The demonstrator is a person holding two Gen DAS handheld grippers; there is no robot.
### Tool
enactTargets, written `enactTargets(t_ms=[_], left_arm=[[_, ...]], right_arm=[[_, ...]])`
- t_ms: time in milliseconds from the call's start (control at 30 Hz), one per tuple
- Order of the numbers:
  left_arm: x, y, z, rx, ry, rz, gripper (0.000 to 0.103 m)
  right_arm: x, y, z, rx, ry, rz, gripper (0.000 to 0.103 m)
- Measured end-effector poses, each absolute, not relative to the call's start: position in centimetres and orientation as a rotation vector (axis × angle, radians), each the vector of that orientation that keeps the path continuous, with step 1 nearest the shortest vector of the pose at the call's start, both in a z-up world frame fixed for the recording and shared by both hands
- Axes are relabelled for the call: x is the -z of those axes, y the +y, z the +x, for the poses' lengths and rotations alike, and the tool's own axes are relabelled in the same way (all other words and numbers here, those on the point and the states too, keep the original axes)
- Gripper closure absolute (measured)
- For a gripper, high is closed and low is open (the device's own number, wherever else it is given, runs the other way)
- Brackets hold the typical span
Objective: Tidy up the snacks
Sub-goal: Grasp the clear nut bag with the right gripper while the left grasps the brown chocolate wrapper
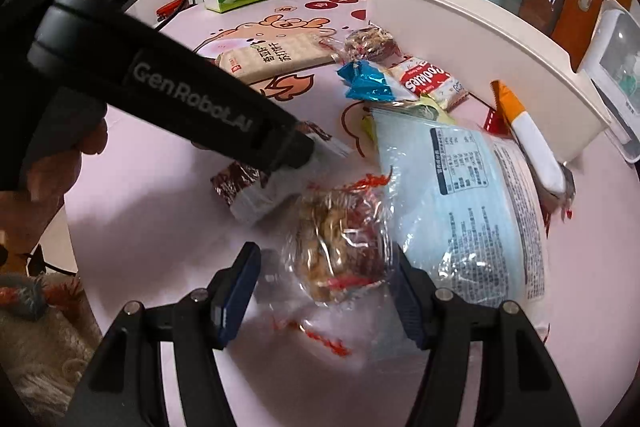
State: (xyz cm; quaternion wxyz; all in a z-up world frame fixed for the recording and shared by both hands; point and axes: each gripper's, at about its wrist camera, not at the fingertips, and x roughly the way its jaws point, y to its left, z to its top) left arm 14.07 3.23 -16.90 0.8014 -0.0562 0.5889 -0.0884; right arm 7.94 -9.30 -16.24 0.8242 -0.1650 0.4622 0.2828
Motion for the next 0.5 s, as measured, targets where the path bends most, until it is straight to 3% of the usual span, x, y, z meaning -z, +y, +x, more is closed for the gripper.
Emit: enactTargets(t_ms=[500], left_arm=[[16.8,0.3,12.9,0.182,1.252,0.015,0.040]], right_arm=[[16.1,-10.2,6.8,-0.572,1.003,-0.274,0.049]])
